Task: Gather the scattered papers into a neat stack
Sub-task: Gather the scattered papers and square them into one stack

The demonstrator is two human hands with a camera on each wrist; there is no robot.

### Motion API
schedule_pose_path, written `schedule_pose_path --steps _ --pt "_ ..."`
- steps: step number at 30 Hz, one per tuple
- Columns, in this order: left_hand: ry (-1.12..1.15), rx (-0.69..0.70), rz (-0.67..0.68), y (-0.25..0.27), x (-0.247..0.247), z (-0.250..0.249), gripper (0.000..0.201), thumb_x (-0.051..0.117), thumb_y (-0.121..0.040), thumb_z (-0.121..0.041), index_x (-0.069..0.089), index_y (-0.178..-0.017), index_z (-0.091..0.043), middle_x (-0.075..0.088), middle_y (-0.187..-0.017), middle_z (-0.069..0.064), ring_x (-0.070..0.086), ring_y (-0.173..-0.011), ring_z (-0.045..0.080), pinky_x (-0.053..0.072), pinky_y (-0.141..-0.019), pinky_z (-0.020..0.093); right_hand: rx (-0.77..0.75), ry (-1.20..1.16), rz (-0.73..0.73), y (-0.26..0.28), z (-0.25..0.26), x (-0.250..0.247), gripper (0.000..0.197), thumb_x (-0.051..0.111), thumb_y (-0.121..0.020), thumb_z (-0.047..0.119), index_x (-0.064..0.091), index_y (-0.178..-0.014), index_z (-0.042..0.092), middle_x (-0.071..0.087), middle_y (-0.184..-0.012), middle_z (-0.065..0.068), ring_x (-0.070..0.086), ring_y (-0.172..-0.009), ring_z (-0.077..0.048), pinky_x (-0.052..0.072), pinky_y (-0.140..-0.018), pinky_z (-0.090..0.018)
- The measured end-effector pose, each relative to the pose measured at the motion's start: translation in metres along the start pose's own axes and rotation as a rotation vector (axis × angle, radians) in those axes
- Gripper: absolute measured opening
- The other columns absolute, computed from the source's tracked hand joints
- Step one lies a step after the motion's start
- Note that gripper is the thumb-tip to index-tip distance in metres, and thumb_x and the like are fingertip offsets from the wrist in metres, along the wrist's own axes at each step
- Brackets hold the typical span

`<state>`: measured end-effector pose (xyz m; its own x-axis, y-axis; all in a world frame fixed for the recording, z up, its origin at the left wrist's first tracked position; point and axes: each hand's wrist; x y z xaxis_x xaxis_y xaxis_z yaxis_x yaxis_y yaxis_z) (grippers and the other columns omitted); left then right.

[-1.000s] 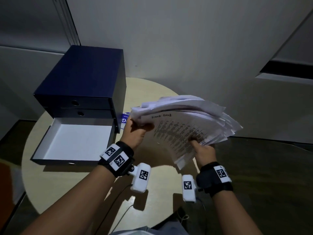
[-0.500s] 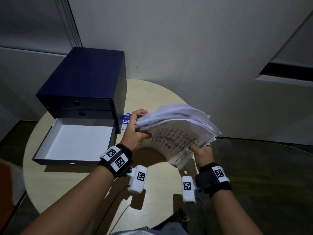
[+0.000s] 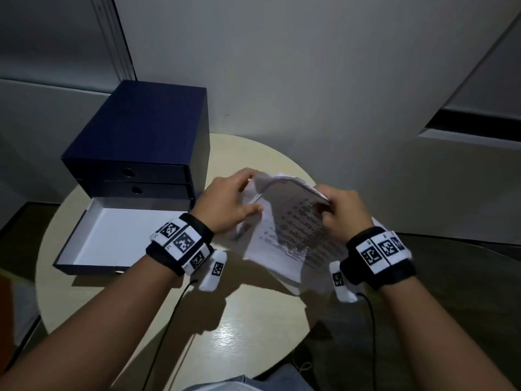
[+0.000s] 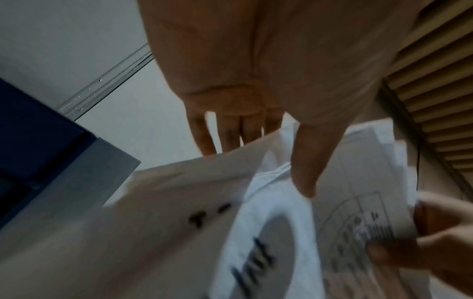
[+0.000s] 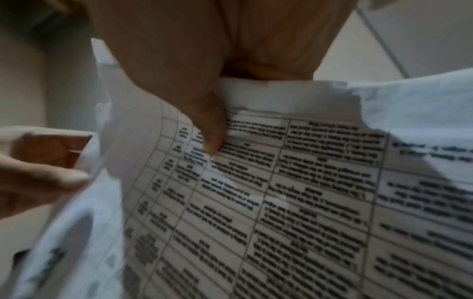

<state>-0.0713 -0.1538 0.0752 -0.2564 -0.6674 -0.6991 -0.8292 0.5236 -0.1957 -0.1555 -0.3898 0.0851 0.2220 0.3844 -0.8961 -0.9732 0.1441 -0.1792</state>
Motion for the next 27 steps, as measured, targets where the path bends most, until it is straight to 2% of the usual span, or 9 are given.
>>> schedule_pose_path --steps 5,7,9,12,15,17,19,22,27 --pt "0.257 -0.144 0.145 0.014 0.009 0.004 0.039 0.08 -0.081 -0.017 0.066 -0.114 -0.031 0.068 -0.069 -0.025 0.065 -0.069 -0.008 0.048 -0.06 0.012 -0.082 0.023 0.063 0.0 0.014 -0.003 0.036 0.068 -0.084 0.014 0.055 -0.111 0.034 0.072 -0.09 -0.004 0.066 -0.082 -0.028 0.055 -0.073 -0.039" --pt "0.405 -0.21 0.08 0.021 0.016 0.015 0.04 0.081 -0.079 -0.008 0.07 -0.111 -0.028 0.073 -0.08 -0.018 0.069 -0.074 -0.001 0.053 -0.068 0.018 -0.089 -0.06 -0.085 0.003 0.004 -0.002 0.048 0.077 -0.079 0.027 0.053 -0.121 0.032 0.07 -0.11 -0.001 0.064 -0.102 -0.025 0.052 -0.09 -0.042" --pt "0.492 -0.291 0.012 0.028 0.018 0.029 0.035 0.081 -0.076 -0.002 0.072 -0.1 -0.025 0.076 -0.089 -0.002 0.07 -0.083 0.016 0.057 -0.079 0.032 0.067 -0.142 -0.325 0.018 -0.022 -0.001 0.07 0.081 -0.072 0.039 0.047 -0.133 0.031 0.054 -0.136 -0.001 0.05 -0.125 -0.021 0.04 -0.107 -0.045" --pt "0.7 -0.39 -0.061 0.043 0.012 0.045 0.03 0.074 -0.078 0.011 0.072 -0.095 -0.014 0.073 -0.087 0.004 0.068 -0.086 0.019 0.059 -0.074 0.028 0.532 -0.69 -0.415 0.047 -0.071 0.008 0.094 0.086 -0.067 0.036 0.03 -0.141 0.048 0.036 -0.15 0.001 0.041 -0.132 -0.022 0.037 -0.108 -0.052" --pt "0.819 -0.404 -0.11 0.055 0.007 0.049 0.04 0.065 -0.081 0.018 0.068 -0.107 -0.014 0.075 -0.093 0.0 0.072 -0.086 0.012 0.058 -0.07 0.021 0.57 -1.211 -0.272 0.065 -0.098 0.031 0.107 0.092 -0.056 0.021 0.031 -0.143 0.034 0.047 -0.145 -0.008 0.056 -0.123 -0.023 0.052 -0.096 -0.048" --pt "0.875 -0.412 -0.141 0.056 0.009 0.051 0.043 0.061 -0.082 0.021 0.066 -0.105 -0.015 0.077 -0.089 -0.002 0.074 -0.083 0.011 0.059 -0.068 0.023 0.562 -1.348 -0.153 0.069 -0.094 0.043 0.08 0.089 -0.053 0.013 0.05 -0.122 0.022 0.073 -0.111 0.002 0.071 -0.096 -0.009 0.058 -0.076 -0.026" --pt "0.859 -0.415 -0.175 0.057 0.015 0.054 0.042 0.063 -0.082 0.019 0.066 -0.103 -0.018 0.078 -0.087 -0.004 0.074 -0.084 0.014 0.059 -0.069 0.025 0.61 -1.368 -0.114 0.07 -0.09 0.054 0.06 0.092 -0.055 0.015 0.059 -0.105 0.019 0.076 -0.084 0.008 0.073 -0.079 -0.007 0.057 -0.071 -0.025" --pt "0.785 -0.442 -0.225 0.062 0.025 0.06 0.032 0.066 -0.088 0.003 0.063 -0.108 -0.022 0.076 -0.092 -0.007 0.073 -0.088 0.013 0.059 -0.072 0.024 0.582 -1.144 -0.167 0.068 -0.086 0.065 0.041 0.068 -0.083 -0.006 0.056 -0.116 0.014 0.07 -0.097 0.006 0.068 -0.089 -0.012 0.053 -0.081 -0.026" --pt "0.81 -0.569 -0.209 0.081 0.056 0.071 0.05 0.059 -0.084 0.015 0.057 -0.122 -0.018 0.069 -0.103 -0.003 0.065 -0.1 0.02 0.054 -0.071 0.03 0.69 -1.087 -0.1 0.09 -0.082 0.092 0.048 0.07 -0.08 -0.007 0.057 -0.119 0.019 0.064 -0.114 -0.011 0.062 -0.102 -0.033 0.055 -0.084 -0.05"
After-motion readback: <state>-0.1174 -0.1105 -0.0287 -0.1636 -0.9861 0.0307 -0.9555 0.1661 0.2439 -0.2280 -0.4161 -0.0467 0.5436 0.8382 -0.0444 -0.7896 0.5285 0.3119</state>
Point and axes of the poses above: each hand's wrist, its own y-axis away from the middle knuckle, its own x-axis out of the palm, z = x × y
